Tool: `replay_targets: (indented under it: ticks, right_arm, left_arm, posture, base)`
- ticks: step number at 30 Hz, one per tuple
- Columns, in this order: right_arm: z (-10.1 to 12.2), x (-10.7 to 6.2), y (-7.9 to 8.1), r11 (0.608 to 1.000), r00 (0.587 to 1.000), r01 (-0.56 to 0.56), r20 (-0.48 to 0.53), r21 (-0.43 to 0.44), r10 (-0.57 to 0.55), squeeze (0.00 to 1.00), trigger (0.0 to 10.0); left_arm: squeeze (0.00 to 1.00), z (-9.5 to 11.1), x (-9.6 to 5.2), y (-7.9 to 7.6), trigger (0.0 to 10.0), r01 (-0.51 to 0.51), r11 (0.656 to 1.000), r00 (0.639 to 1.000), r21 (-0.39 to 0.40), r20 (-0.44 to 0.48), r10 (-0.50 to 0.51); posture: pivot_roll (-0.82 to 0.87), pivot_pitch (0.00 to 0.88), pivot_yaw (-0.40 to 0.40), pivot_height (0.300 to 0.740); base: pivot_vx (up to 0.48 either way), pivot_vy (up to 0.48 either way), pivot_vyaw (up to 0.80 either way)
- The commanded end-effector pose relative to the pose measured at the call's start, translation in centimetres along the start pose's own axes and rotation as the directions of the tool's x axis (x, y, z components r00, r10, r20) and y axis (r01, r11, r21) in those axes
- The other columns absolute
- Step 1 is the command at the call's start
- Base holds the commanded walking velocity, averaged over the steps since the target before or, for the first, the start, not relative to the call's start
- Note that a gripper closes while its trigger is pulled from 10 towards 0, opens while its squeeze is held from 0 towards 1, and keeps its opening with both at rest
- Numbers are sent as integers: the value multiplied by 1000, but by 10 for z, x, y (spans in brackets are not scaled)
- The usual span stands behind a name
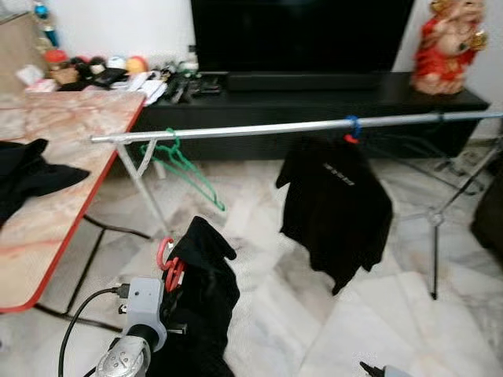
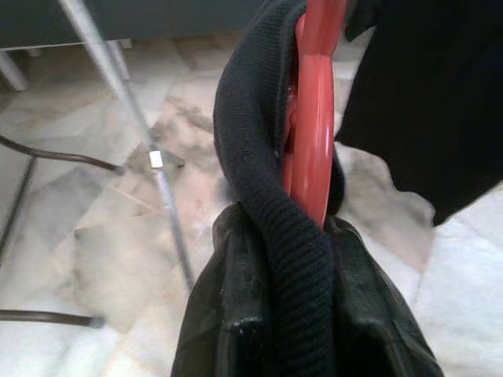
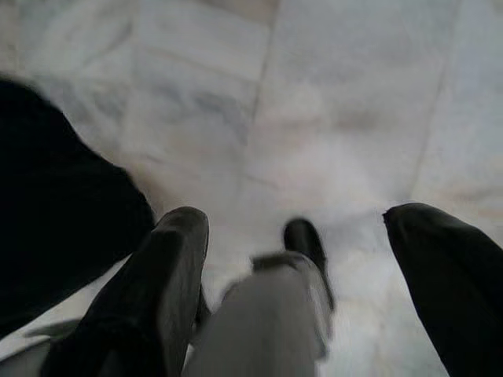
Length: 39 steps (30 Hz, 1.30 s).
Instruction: Hang hanger
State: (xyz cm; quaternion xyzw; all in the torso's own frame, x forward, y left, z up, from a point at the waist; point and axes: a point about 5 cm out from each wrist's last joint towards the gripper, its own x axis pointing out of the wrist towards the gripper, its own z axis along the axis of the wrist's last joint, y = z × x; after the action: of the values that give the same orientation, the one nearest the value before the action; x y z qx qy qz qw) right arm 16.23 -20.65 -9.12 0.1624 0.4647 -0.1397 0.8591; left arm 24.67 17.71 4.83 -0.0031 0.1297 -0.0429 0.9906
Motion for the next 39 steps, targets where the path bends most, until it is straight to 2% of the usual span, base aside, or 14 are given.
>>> replay_targets:
  ticks: [1, 10, 17, 20, 23, 30, 39]
  right_arm:
    - [-3, -1, -4, 1000, 1000, 13, -7, 14, -13, 0, 10000]
    - [-3, -1, -6, 997, 1000, 13, -8, -77, -14, 0, 10000]
    - [-3, -1, -6, 997, 1000, 8, -8, -81, -8, 0, 10000]
    - [-3, -1, -7, 997, 1000, 12, -10, -76, -12, 0, 10000]
    - [-4, -1, -5, 987, 1000, -4, -22, -162, 1, 0, 10000]
    - [-3, -1, -4, 989, 1000, -3, -17, -147, 1, 0, 10000]
    - [-5, -2, -6, 990, 1000, -1, -21, -143, -2, 0, 10000]
  left_arm:
    - [0, 8, 2, -4, 10000, 16, 1000, 999, 11, 32, -16]
    - [0, 10, 2, -1, 10000, 2, 1000, 999, 17, 32, -3]
    - [0, 11, 1, -2, 10000, -2, 1000, 999, 15, 33, 2]
    - [0, 11, 1, -1, 10000, -10, 1000, 999, 12, 34, 9]
    - [0, 8, -1, -2, 10000, -14, 1000, 999, 6, 31, 14]
    - [0, 7, -2, 3, 10000, -22, 1000, 1000, 8, 21, 22]
    - [0, 5, -6, 12, 10000, -67, 998, 998, 9, 12, 67]
  posture:
    - [-43, 114, 1, 740]
    - [-35, 115, 4, 740]
    - [-28, 118, -1, 740]
    - [-27, 118, -5, 740]
    - [-26, 116, -10, 740]
    - [-18, 112, -9, 740]
    - [-14, 115, -9, 740]
  base:
    - [0, -424, 0]
    - [0, -423, 140]
    - [0, -421, 800]
    - [0, -420, 0]
    - [0, -421, 0]
    - [0, -387, 0]
    - [0, 0, 0]
